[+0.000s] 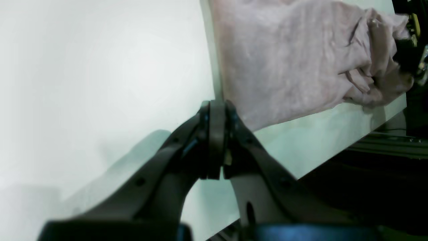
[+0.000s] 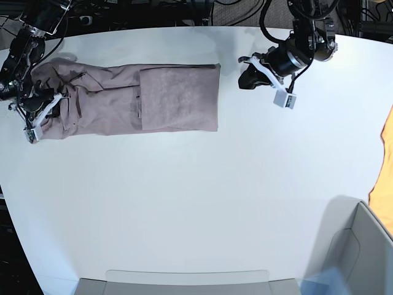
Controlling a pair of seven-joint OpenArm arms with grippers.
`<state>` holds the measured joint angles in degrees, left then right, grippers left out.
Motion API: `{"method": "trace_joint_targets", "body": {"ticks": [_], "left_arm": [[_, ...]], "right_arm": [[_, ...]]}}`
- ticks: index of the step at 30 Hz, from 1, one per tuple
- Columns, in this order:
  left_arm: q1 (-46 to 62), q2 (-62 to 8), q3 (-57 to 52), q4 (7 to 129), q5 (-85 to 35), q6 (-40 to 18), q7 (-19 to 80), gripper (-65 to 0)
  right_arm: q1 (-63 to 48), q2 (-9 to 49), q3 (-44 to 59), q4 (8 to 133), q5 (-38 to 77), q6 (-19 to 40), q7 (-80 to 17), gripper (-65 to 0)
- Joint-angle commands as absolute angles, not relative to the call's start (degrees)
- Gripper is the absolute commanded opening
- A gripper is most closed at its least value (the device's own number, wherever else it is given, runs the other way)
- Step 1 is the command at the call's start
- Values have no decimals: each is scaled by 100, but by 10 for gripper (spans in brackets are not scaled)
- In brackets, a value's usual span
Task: Fold the T-shirt properly
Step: 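Grasp the strip's other end with the right gripper and push it inward, then lift the strip's end with the right gripper and fold it over onto the shirt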
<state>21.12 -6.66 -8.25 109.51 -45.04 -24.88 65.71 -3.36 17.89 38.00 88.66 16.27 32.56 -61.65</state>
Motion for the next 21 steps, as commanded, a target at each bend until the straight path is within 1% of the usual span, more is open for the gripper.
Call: {"method": "trace_joint_targets", "body": {"ticks": [1, 4, 7, 10, 12, 21], "left_arm": [[2158, -708, -840, 11055, -4602, -2510, 6501, -650], [2185, -945, -840, 11055, -4611, -2510, 6501, -650], [2334, -1209, -857, 11073, -4620, -2510, 6501, -650], [2413, -1446, -857, 11073, -4620, -2510, 6501, -650], [2545, -1490, -901, 11073, -4611, -2510, 6475, -650], [2774, -1446, -1938, 11064, -4629, -2510, 6501, -650]], "right_arm": [[-207, 1833, 3662, 9262, 1552, 3169, -6018, -650], [-259, 1578, 2985, 10105, 936, 2659, -6018, -650], [-497, 1209, 2176, 10949, 295, 2290, -6018, -650], [-681, 813, 1385, 11451, -374, 2255, -6018, -650], [-708, 620, 980, 11495, -769, 2246, -6009, -650], [-629, 22, -857, 11442, -1921, 2237, -6018, -650]]}}
